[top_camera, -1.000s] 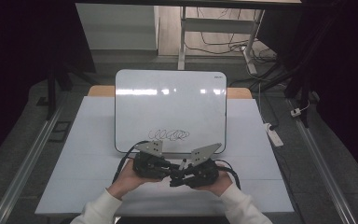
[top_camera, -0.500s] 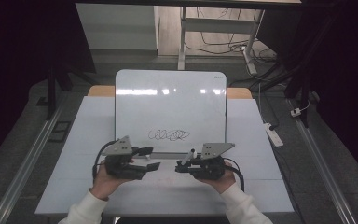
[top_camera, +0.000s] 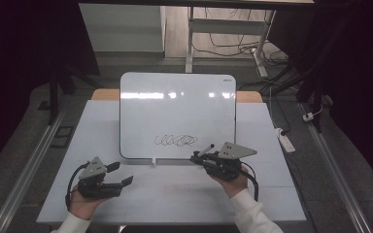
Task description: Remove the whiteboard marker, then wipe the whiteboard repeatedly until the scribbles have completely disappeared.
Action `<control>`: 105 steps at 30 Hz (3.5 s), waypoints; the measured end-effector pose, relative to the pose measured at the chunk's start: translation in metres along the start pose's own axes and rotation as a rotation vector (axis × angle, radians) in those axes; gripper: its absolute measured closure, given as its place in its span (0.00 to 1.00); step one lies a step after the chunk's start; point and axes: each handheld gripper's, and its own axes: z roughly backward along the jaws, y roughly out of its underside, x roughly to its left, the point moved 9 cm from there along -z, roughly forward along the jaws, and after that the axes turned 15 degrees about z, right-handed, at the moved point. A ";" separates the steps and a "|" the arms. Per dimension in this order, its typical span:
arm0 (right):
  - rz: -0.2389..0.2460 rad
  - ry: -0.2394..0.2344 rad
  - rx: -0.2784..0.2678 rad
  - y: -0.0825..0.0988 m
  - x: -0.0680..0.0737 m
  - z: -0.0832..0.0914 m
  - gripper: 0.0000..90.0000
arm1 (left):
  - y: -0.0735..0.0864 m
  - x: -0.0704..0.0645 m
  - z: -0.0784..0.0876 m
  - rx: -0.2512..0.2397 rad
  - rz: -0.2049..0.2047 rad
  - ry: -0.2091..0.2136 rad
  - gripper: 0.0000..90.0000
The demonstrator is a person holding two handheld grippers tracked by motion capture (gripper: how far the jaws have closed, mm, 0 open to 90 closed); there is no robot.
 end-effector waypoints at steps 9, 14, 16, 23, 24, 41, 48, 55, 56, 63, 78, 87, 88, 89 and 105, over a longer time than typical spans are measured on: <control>-0.035 0.060 -0.010 0.001 -0.011 0.000 0.86 | 0.010 0.011 -0.005 0.029 -0.013 -0.041 0.30; -0.045 0.065 -0.006 0.001 -0.014 -0.010 0.86 | 0.011 0.016 -0.005 0.031 0.001 -0.047 0.29; -0.048 0.067 -0.007 0.000 -0.015 -0.016 0.86 | 0.011 0.017 -0.005 0.031 0.004 -0.047 0.29; -0.057 0.084 0.002 -0.012 -0.024 -0.054 0.86 | 0.014 0.019 -0.006 0.034 -0.004 -0.052 0.29; -0.057 0.084 0.007 -0.014 -0.025 -0.062 0.86 | 0.014 0.019 -0.007 0.035 -0.001 -0.049 0.29; -0.016 0.109 0.129 -0.014 -0.027 -0.151 0.86 | 0.018 0.023 -0.009 0.050 -0.015 -0.050 0.29; -0.012 0.137 0.108 -0.019 -0.034 -0.152 0.86 | 0.018 0.023 -0.010 0.052 -0.016 -0.055 0.29; 0.004 0.073 0.119 -0.014 -0.019 -0.159 0.86 | 0.018 0.024 -0.010 0.052 -0.012 -0.055 0.29; -0.013 0.101 0.102 -0.016 -0.026 -0.158 0.86 | 0.018 0.024 -0.010 0.050 -0.012 -0.055 0.29; 0.064 0.057 0.157 -0.009 -0.012 -0.157 0.86 | 0.017 0.025 -0.008 0.045 -0.010 -0.054 0.29; 0.042 0.067 0.164 -0.002 -0.008 -0.148 0.86 | 0.017 0.024 -0.009 0.046 -0.012 -0.052 0.29; 0.050 0.087 0.169 -0.001 -0.013 -0.142 0.86 | 0.016 0.024 -0.009 0.044 -0.013 -0.049 0.29; 0.081 0.069 0.176 0.001 -0.010 -0.143 0.86 | 0.016 0.024 -0.009 0.043 -0.012 -0.050 0.29; 0.081 0.069 0.176 0.001 -0.010 -0.143 0.86 | 0.016 0.024 -0.008 0.042 -0.013 -0.050 0.29; -0.020 0.175 0.106 -0.006 -0.038 -0.130 0.86 | 0.016 0.024 -0.010 0.044 -0.009 -0.044 0.29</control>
